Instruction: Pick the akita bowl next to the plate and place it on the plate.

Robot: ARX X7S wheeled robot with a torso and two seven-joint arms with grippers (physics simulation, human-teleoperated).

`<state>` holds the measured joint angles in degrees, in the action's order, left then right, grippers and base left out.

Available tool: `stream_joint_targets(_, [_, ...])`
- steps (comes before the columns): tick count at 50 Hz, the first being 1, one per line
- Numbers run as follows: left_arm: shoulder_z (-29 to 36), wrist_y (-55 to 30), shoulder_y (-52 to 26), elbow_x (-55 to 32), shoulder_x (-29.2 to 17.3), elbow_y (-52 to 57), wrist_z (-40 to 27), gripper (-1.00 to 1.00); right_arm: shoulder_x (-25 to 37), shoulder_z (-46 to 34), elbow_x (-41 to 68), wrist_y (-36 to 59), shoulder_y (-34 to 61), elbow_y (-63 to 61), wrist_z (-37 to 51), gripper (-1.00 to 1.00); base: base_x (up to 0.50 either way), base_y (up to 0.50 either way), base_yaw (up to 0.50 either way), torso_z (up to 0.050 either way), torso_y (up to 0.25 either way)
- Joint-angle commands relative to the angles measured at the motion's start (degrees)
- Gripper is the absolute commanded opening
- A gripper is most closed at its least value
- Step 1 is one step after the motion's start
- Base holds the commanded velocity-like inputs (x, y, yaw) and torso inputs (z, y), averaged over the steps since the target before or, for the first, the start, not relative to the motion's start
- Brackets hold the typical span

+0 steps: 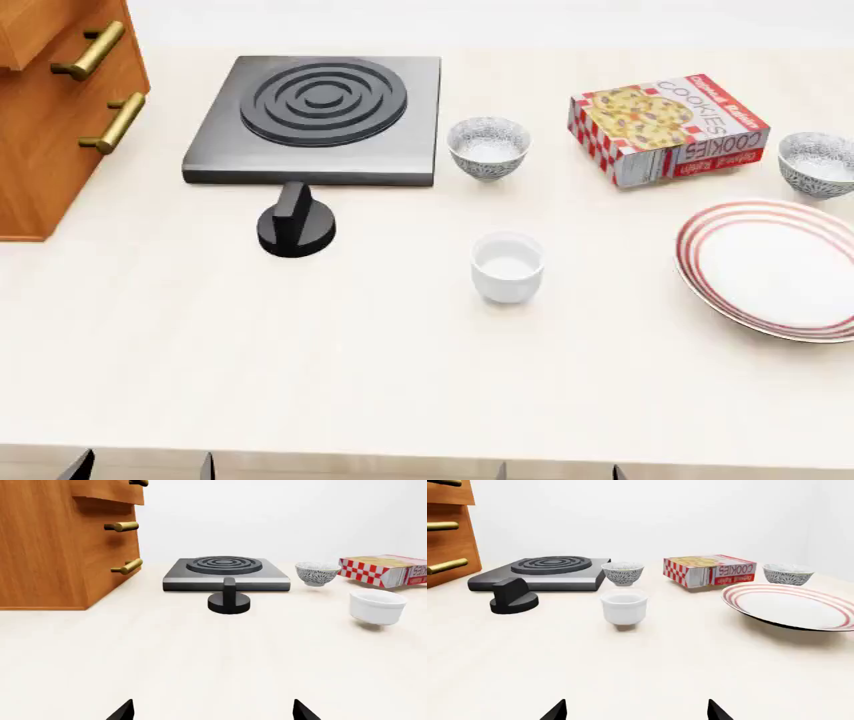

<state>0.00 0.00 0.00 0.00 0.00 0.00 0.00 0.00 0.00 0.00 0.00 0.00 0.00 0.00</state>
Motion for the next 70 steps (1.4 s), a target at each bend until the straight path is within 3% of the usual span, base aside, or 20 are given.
stream_joint_targets(1, [1.13, 0.04, 0.01, -0.72, -1.00, 0.03, -0.91, 1.00, 0.90, -0.95, 1.55, -0.15, -0.14, -0.07, 0.71, 1.00, 0.00, 0.00, 0.00, 0.000, 0.000])
stream_joint_targets(23, [4.14, 0.46, 0.09, -4.39, -3.77, 0.59, -3.54, 1.00, 3.66, -4.14, 4.18, 0.29, -0.03, -0.17, 4.31, 1.00, 0.00, 0.00, 0.00, 0.000, 0.000])
stream_joint_targets(30, [-2.29, -14.96, -3.74, -17.20, -5.99, 10.67, -3.37, 1.00, 4.26, -4.67, 5.87, 1.81, -0.39, -1.94, 4.36, 1.00, 0.00, 0.00, 0.00, 0.000, 0.000])
stream_joint_targets(33, [-5.67, -17.68, -5.17, -20.96, -6.92, 12.16, -4.31, 1.00, 4.66, -5.05, 7.35, 4.49, -0.73, -5.92, 3.85, 1.00, 0.00, 0.00, 0.00, 0.000, 0.000])
stream_joint_targets(40, [-13.07, -22.31, -9.33, -27.87, -9.48, 11.63, -6.17, 1.00, 7.14, -5.68, 11.31, 20.29, 1.24, -22.33, 3.81, 1.00, 0.00, 0.00, 0.00, 0.000, 0.000])
stream_joint_targets(52, [-15.55, -19.54, -12.14, -26.34, -10.57, 5.45, -8.05, 1.00, 9.59, 0.38, 22.96, 41.13, 11.98, -45.99, 7.43, 1.00, 0.00, 0.00, 0.00, 0.000, 0.000])
stream_joint_targets(70, [-15.49, -17.37, -13.07, -24.90, -10.76, 1.25, -9.27, 1.00, 10.23, 5.09, 26.64, 42.21, 12.05, -48.37, 9.16, 1.00, 0.00, -0.13, 0.00, 0.000, 0.000])
